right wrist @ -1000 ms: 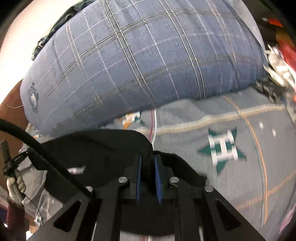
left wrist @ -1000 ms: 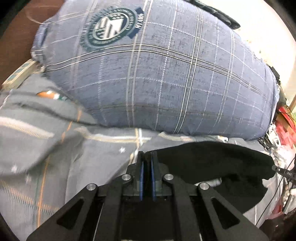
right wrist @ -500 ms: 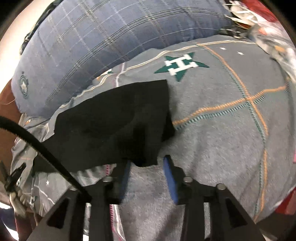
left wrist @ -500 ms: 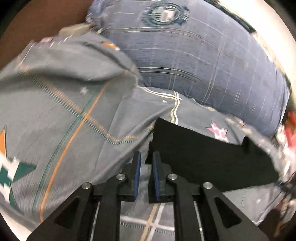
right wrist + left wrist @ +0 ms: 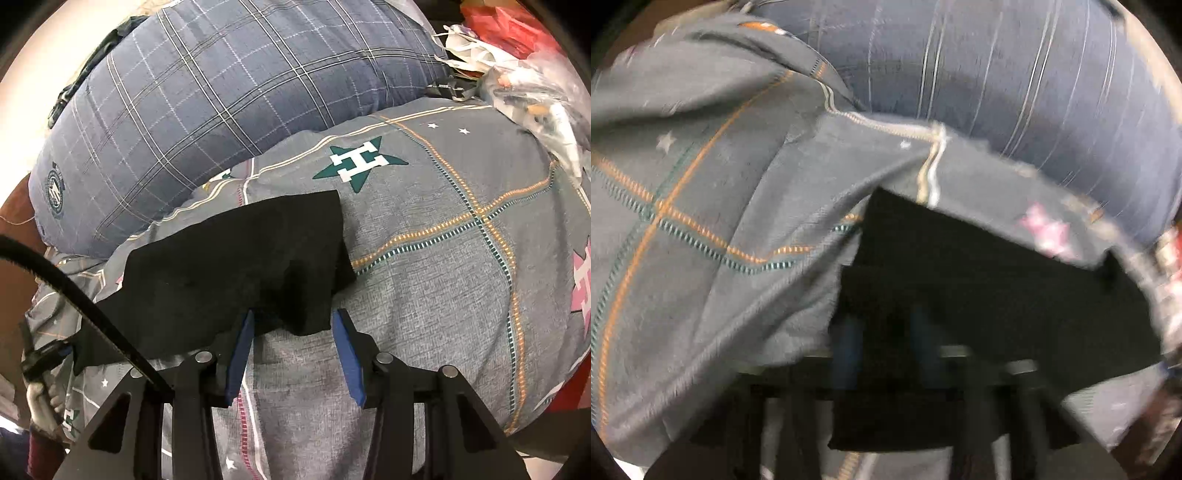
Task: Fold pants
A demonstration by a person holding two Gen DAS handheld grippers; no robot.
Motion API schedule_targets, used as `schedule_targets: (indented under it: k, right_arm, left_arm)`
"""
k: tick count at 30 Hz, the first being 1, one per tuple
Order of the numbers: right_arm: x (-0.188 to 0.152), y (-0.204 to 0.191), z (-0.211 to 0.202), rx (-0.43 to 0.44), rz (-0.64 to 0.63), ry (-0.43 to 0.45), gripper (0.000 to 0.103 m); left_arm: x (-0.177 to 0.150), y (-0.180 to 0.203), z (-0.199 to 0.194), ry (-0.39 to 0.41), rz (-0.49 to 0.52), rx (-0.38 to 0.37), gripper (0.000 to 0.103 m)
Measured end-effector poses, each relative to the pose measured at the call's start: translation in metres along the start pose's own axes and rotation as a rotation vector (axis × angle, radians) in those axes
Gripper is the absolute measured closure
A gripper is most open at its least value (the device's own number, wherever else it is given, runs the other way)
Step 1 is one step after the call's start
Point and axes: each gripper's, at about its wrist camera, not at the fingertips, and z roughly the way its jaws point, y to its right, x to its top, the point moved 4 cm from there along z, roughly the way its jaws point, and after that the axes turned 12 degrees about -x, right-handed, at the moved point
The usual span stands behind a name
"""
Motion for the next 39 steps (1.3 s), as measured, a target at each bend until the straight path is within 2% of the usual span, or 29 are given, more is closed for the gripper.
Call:
schedule_targets:
  k: [5, 9, 12, 15, 18, 19, 21, 22, 26, 30, 34, 35, 36, 37, 39]
  right_arm:
    - [0.001, -0.002, -0.014, -0.036, -0.038, 0.06, 0.055]
    - [0.008, -0.008, -0.018, -0.027, -0.047, 0.098, 0.055]
    - [0.012, -0.022, -0.01, -0.003, -0.062, 0.09, 0.055]
    - [0.017, -0.043, -0.001, 0.017, -0.096, 0.079, 0.055]
    - [0.024, -0.068, 0.005, 0.046, -0.135, 0.07, 0.052]
    - [0.026, -0.076, 0.007, 0.052, -0.147, 0.067, 0.048]
    - [0.033, -0.101, 0.013, 0.065, -0.197, 0.064, 0.035]
    - [0.036, -0.115, 0.016, 0.073, -0.226, 0.063, 0.033]
    - [0.049, -0.187, 0.044, 0.078, -0.37, 0.051, 0.032]
    - [0.054, -0.247, 0.08, 0.077, -0.429, 0.0, 0.033]
    - [0.051, -0.283, 0.117, -0.011, -0.487, -0.057, 0.033]
    - [0.048, -0.288, 0.128, -0.053, -0.515, -0.081, 0.043]
    - [0.046, -0.292, 0.133, -0.07, -0.538, -0.1, 0.077]
    - [0.044, -0.294, 0.138, -0.077, -0.56, -0.13, 0.086]
    - [0.046, -0.301, 0.135, -0.1, -0.584, -0.128, 0.097]
  left_arm:
    - [0.011, 0.013, -0.026, 0.087, 0.012, -0.016, 0.097]
    - [0.043, 0.022, -0.042, 0.14, 0.016, -0.042, 0.097]
    - [0.071, 0.027, -0.035, 0.161, 0.038, -0.016, 0.097]
    - [0.086, 0.024, -0.011, 0.13, 0.032, 0.016, 0.097]
    - [0.072, 0.016, 0.013, 0.062, 0.025, 0.064, 0.096]
    - [0.062, 0.015, 0.021, 0.036, 0.033, 0.083, 0.096]
    - [0.045, 0.014, 0.026, 0.018, 0.053, 0.1, 0.095]
    - [0.041, 0.016, 0.024, 0.023, 0.063, 0.098, 0.095]
    - [0.03, 0.025, 0.01, 0.041, 0.1, 0.107, 0.095]
    - [0.026, 0.025, 0.006, 0.043, 0.1, 0.094, 0.095]
    - [0.024, 0.014, 0.006, 0.049, 0.032, 0.03, 0.095]
    - [0.023, 0.012, 0.007, 0.051, 0.024, 0.021, 0.095]
    - [0.022, 0.012, 0.007, 0.054, 0.021, 0.013, 0.095]
    - [0.021, 0.012, 0.007, 0.06, 0.022, 0.009, 0.095]
    - [0.021, 0.012, 0.007, 0.068, 0.024, 0.005, 0.094]
